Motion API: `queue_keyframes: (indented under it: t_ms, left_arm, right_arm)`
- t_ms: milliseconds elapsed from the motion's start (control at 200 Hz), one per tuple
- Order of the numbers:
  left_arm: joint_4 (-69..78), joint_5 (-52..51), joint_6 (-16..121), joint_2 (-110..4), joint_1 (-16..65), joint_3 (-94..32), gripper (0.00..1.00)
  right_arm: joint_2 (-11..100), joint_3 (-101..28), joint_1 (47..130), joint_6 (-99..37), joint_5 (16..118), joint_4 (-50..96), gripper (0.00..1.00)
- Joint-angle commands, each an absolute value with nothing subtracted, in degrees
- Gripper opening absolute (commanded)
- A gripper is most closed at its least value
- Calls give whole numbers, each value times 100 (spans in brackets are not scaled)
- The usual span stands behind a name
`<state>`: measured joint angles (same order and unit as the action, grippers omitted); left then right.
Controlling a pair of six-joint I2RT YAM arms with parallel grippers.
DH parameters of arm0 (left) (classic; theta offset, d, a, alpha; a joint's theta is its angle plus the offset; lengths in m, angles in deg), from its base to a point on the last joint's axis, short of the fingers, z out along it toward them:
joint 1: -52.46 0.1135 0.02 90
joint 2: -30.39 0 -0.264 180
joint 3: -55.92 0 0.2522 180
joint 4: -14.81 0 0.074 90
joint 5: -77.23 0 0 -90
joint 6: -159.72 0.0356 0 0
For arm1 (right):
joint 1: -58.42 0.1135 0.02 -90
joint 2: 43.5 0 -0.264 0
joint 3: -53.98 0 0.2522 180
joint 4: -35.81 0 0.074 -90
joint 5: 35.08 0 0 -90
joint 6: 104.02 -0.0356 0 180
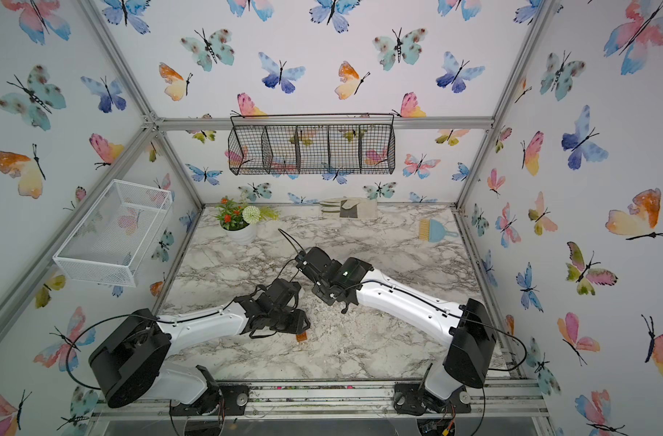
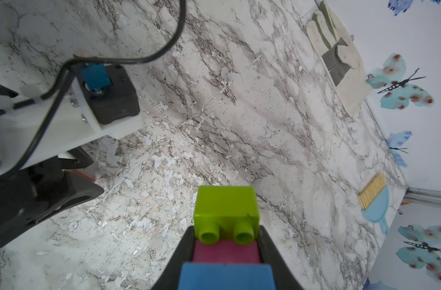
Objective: Assemble the letter y with lego
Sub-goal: Adjust the lego brick at the center of the board.
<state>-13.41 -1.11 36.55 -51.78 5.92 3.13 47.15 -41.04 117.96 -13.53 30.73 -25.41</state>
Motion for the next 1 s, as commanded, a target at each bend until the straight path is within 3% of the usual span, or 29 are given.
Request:
queue_keyframes:
  t_ms: [0,185,415,686,996]
  left_arm:
    - [-2067,-766,3849,-5264,413,161,42]
    - [-2324,-1300,3831,-5099,-11,48,46]
    - [-2011,-955,3373,-4454,-54,514,51]
    - [-2049,-883,3175,-4693,-148,534,50]
    - [-2395,-1144,2976,-4826,-429,533,41]
  right_arm:
    - [4703,-4108,11792,-1481,3113,-2459,24]
    - [4678,-4051,11792,-1525,3128,-2444,25]
    - [4608,-3937,11792,-1586,3173,-2415,25]
    - [4672,-4002,11792,-1569,3238,-2421,26]
    - [4628,-3959,11792,-1644,3261,-2392,27]
